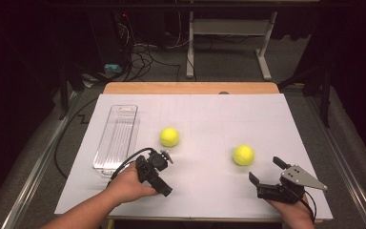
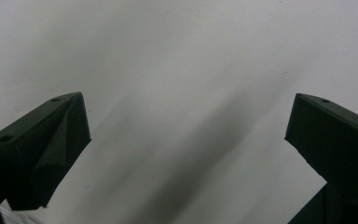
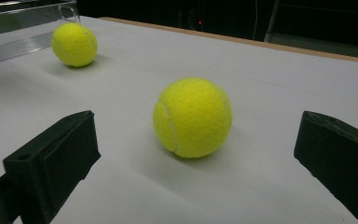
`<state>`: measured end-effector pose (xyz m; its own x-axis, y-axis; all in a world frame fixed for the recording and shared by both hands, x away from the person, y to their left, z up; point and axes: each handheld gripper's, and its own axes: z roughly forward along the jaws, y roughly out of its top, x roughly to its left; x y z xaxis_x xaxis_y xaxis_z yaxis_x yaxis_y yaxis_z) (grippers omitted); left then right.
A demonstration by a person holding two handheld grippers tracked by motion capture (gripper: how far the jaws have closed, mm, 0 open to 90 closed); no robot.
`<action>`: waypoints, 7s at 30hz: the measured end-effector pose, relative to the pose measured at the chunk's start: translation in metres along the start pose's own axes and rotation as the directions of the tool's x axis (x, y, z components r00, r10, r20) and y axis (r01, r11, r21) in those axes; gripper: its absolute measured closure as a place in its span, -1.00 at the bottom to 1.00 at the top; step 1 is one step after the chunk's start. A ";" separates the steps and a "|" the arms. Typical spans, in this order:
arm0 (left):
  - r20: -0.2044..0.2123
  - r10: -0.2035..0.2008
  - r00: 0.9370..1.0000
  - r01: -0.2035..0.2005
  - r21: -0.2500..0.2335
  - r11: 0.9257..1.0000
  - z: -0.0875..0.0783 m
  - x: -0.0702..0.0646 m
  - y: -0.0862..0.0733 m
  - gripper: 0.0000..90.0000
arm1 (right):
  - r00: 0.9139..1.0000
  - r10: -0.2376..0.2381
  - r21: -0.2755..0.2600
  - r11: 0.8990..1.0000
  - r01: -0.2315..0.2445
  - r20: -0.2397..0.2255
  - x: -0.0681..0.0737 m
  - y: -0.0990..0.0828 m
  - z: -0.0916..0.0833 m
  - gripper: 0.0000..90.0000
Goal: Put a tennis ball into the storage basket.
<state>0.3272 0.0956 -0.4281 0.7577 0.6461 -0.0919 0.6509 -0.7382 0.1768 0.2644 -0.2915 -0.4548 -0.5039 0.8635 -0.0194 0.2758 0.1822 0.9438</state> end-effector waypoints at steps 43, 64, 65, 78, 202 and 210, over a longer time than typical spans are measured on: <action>-0.007 -0.163 0.987 0.163 0.033 0.986 -0.031 0.076 0.093 -0.98 | 1.000 -0.002 -0.003 1.000 0.002 -0.008 0.002 0.001 0.000 -1.00; -0.022 -0.221 0.975 0.221 0.014 0.975 -0.006 0.099 0.112 -0.68 | 1.000 -0.007 -0.002 1.000 0.007 -0.011 0.001 0.000 0.000 -1.00; -0.022 -0.220 0.975 0.221 0.012 0.975 -0.005 0.099 0.113 -0.65 | 1.000 -0.006 -0.001 1.000 0.006 -0.011 0.001 0.000 0.000 -1.00; -0.033 -0.202 0.979 0.202 0.007 0.979 -0.007 0.094 0.113 -0.40 | 1.000 -0.008 0.000 1.000 0.008 -0.010 0.002 0.000 0.000 -1.00; -0.124 -0.404 0.906 0.409 0.020 0.912 -0.095 0.178 0.012 -0.41 | 1.000 -0.020 0.013 1.000 0.020 -0.014 0.004 -0.002 0.001 -1.00; -0.141 -0.417 0.898 0.424 0.026 0.905 -0.086 0.183 0.015 -0.41 | 1.000 -0.017 0.015 1.000 0.017 -0.013 0.004 -0.003 0.001 -1.00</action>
<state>0.4715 0.2199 -0.3577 0.4029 0.9151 -0.0184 0.9118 -0.3995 0.0955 0.2621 -0.2884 -0.4575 -0.5193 0.8540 -0.0313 0.2794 0.2043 0.9382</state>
